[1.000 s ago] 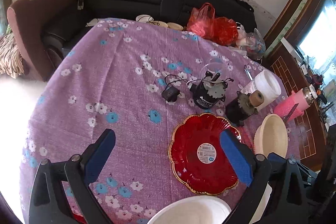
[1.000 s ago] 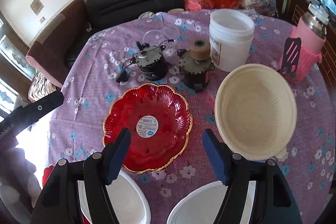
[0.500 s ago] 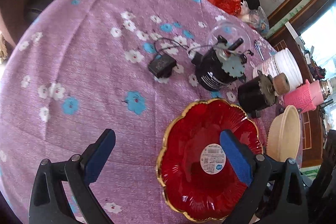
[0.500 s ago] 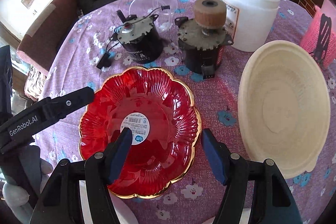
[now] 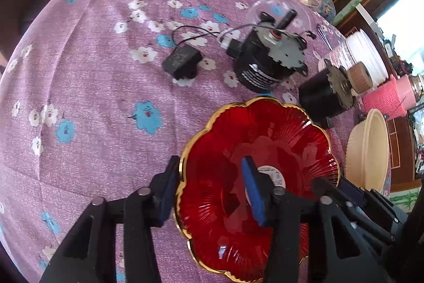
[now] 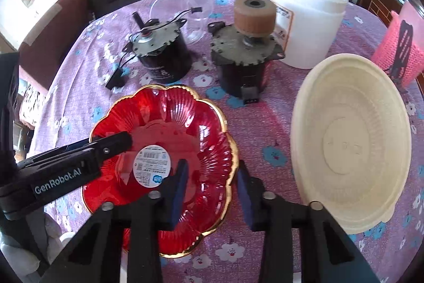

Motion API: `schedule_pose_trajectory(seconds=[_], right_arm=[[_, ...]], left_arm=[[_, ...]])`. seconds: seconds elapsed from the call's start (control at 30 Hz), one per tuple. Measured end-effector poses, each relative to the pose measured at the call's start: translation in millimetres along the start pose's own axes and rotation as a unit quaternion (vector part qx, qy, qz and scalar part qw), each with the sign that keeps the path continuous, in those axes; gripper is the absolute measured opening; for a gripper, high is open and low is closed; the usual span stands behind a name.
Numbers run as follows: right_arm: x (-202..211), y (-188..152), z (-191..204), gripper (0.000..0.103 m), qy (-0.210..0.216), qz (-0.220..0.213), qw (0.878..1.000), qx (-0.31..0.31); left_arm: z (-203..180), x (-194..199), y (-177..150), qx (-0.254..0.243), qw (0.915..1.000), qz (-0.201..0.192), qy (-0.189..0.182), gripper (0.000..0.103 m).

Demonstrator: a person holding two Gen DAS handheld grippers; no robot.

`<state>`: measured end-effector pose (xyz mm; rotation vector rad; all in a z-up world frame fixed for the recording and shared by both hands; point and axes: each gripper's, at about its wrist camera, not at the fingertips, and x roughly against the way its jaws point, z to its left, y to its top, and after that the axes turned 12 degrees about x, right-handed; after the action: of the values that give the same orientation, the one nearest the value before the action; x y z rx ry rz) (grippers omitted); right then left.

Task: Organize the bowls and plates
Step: 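Grasp the rim of the red gold-rimmed plate with both grippers, then lift the red plate and carry it onto the larger red plate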

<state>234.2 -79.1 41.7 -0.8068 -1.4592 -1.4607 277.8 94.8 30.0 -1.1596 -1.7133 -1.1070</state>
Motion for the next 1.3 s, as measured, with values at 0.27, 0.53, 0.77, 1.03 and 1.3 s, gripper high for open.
schedule_pose_trajectory(seconds=[0.27, 0.53, 0.77, 1.03, 1.3], right_arm=[[22.9, -1.6, -10.8, 0.014, 0.037, -0.059, 0.997, -0.033], [67.6, -4.6, -6.4, 0.014, 0.072, -0.114, 0.990, -0.045], [106.9, -9.8, 12.3, 0.014, 0.098, -0.134, 0.985, -0.042], [135.9, -44.1, 55.3, 0.014, 0.140, -0.140, 0.980, -0.024], [135.5, -87.7, 115.7, 0.014, 0.176, -0.122, 0.977, 0.008]], left_arm=[[16.7, 23.1, 2.2, 0.032, 0.9985, -0.026, -0.036, 0.033], [19.8, 73.6, -1.3, 0.041, 0.9953, -0.068, -0.056, 0.033], [28.4, 134.3, -22.7, 0.039, 0.9903, -0.115, -0.067, 0.033], [74.2, 190.4, -78.0, 0.061, 0.9826, -0.161, -0.068, 0.033], [146.7, 211.8, -140.7, 0.110, 0.9763, -0.175, -0.062, 0.033]])
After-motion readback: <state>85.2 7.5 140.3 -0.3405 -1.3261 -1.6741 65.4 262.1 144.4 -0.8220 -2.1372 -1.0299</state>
